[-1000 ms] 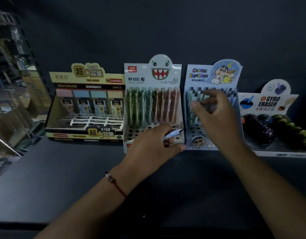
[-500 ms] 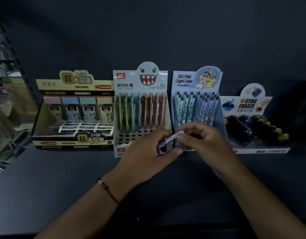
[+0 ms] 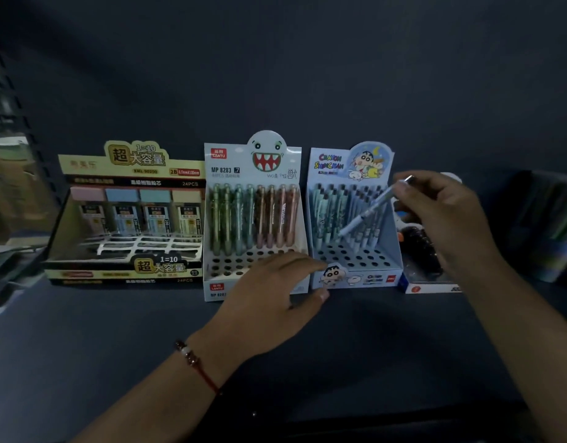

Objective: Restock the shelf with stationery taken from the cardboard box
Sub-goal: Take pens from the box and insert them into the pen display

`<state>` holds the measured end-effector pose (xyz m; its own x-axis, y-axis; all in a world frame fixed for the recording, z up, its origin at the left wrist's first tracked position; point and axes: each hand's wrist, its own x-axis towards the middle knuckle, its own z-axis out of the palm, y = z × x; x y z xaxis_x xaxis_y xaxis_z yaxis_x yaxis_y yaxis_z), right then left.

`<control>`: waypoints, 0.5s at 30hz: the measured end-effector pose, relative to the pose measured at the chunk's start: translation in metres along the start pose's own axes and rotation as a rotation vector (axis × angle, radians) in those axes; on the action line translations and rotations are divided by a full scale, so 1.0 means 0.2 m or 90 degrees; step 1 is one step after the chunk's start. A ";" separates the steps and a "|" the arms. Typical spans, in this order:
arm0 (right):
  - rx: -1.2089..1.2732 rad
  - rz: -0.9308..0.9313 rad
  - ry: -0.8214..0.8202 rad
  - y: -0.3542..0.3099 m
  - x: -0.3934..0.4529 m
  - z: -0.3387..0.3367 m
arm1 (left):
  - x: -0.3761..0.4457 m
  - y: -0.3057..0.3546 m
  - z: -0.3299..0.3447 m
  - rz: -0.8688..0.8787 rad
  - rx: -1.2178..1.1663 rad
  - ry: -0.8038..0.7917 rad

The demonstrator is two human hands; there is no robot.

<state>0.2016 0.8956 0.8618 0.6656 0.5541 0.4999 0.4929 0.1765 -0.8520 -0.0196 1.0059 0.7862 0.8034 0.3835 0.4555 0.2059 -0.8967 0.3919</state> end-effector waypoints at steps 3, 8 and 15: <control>-0.093 -0.056 -0.019 0.02 0.05 0.05 | 0.00 0.01 0.01 0.026 0.038 -0.020; -0.180 -0.100 -0.079 0.11 0.08 0.11 | 0.01 0.00 0.02 0.031 0.080 -0.077; -0.222 -0.116 -0.131 0.15 0.14 0.16 | 0.02 -0.03 0.04 0.018 0.101 -0.103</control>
<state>0.2169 0.9421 0.8446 0.4431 0.6957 0.5654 0.7745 0.0205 -0.6323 -0.0132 1.0105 0.7787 0.8869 0.3285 0.3248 0.2568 -0.9350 0.2446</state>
